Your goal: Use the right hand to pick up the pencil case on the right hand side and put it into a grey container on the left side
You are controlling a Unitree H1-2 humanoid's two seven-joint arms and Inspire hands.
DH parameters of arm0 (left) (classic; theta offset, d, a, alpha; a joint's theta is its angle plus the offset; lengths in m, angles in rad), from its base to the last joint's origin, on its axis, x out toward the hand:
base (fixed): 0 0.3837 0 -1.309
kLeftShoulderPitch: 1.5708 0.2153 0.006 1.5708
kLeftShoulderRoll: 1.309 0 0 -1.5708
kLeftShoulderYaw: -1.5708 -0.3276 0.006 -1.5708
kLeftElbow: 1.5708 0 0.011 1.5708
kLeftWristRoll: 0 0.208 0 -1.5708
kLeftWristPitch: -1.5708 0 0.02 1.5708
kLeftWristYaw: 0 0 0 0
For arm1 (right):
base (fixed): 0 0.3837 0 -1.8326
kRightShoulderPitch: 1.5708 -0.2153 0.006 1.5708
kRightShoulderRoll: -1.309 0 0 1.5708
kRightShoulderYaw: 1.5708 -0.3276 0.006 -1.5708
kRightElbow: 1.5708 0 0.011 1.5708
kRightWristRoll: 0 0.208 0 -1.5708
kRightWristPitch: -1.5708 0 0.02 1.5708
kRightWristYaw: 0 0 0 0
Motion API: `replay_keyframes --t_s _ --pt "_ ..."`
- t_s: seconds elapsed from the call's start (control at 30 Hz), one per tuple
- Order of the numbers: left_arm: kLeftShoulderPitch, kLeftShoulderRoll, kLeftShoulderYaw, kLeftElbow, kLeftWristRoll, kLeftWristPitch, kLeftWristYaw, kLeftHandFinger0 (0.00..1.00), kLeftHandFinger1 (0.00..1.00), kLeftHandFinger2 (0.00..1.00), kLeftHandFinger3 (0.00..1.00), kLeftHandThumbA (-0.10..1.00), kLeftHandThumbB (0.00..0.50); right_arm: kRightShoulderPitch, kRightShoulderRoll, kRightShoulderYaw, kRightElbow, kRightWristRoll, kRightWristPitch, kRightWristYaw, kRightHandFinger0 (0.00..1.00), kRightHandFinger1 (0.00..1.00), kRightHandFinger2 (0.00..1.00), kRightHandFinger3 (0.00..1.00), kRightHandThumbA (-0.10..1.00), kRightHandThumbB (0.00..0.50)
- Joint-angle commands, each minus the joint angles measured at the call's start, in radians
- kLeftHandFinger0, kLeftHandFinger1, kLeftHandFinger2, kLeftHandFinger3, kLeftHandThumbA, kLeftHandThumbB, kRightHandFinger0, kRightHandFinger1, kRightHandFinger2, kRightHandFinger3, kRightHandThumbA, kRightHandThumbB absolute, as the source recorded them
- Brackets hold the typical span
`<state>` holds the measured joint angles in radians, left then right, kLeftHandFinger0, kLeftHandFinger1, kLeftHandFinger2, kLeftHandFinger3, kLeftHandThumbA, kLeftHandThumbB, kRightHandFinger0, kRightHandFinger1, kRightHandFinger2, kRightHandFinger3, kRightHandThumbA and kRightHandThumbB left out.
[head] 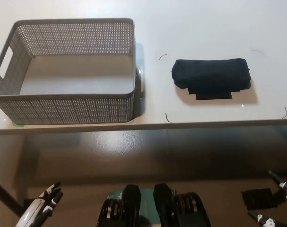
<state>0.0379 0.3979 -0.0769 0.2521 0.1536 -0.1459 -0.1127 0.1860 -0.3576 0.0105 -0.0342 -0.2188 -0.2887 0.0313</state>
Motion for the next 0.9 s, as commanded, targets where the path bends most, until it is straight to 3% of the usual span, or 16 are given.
replay_keyframes --t_s 0.0,0.3,0.4,0.5,0.67,0.73,0.77,0.87 --pt "0.001 0.037 0.023 -0.048 0.019 -0.037 0.005 1.0 1.0 1.0 1.0 1.0 0.273 0.005 -0.056 -0.086 -0.237 -0.025 0.007 -0.011 1.0 1.0 1.0 1.0 0.89 0.408" --pt "0.014 0.037 0.032 -0.047 0.024 -0.043 0.008 1.0 1.0 1.0 1.0 1.0 0.275 -0.137 -0.098 -0.116 -0.367 -0.095 0.118 0.042 1.0 1.0 1.0 1.0 0.82 0.5" --pt "0.02 0.036 0.034 -0.049 0.031 -0.04 0.006 1.0 1.0 1.0 1.0 1.0 0.261 -0.221 -0.129 -0.113 -0.365 -0.112 0.165 0.076 1.0 1.0 1.0 1.0 0.81 0.5" --pt "0.024 0.034 0.034 -0.049 0.034 -0.036 0.005 1.0 1.0 1.0 1.0 1.0 0.262 -0.306 -0.153 -0.099 -0.369 -0.113 0.241 0.119 1.0 1.0 1.0 1.0 0.73 0.5" --pt "0.026 0.034 0.036 -0.044 0.033 -0.03 0.0 1.0 1.0 1.0 1.0 1.0 0.28 -0.505 -0.196 -0.022 -0.33 -0.254 0.342 0.206 1.0 1.0 1.0 1.0 0.7 0.5" --pt "0.028 0.033 0.038 -0.044 0.03 -0.032 -0.002 1.0 1.0 1.0 1.0 1.0 0.285 -0.585 -0.206 0.015 -0.295 -0.312 0.358 0.225 1.0 1.0 1.0 1.0 0.66 0.5" --pt "0.028 0.033 0.038 -0.044 0.029 -0.033 -0.002 1.0 1.0 1.0 1.0 1.0 0.285 -0.607 -0.21 0.028 -0.281 -0.332 0.36 0.231 1.0 1.0 1.0 1.0 0.7 0.5" --pt "0.025 0.033 0.033 -0.035 0.033 -0.041 -0.004 1.0 1.0 1.0 1.0 1.0 0.277 -0.745 -0.215 0.093 -0.161 -0.399 0.356 0.246 1.0 1.0 1.0 1.0 0.68 0.5"
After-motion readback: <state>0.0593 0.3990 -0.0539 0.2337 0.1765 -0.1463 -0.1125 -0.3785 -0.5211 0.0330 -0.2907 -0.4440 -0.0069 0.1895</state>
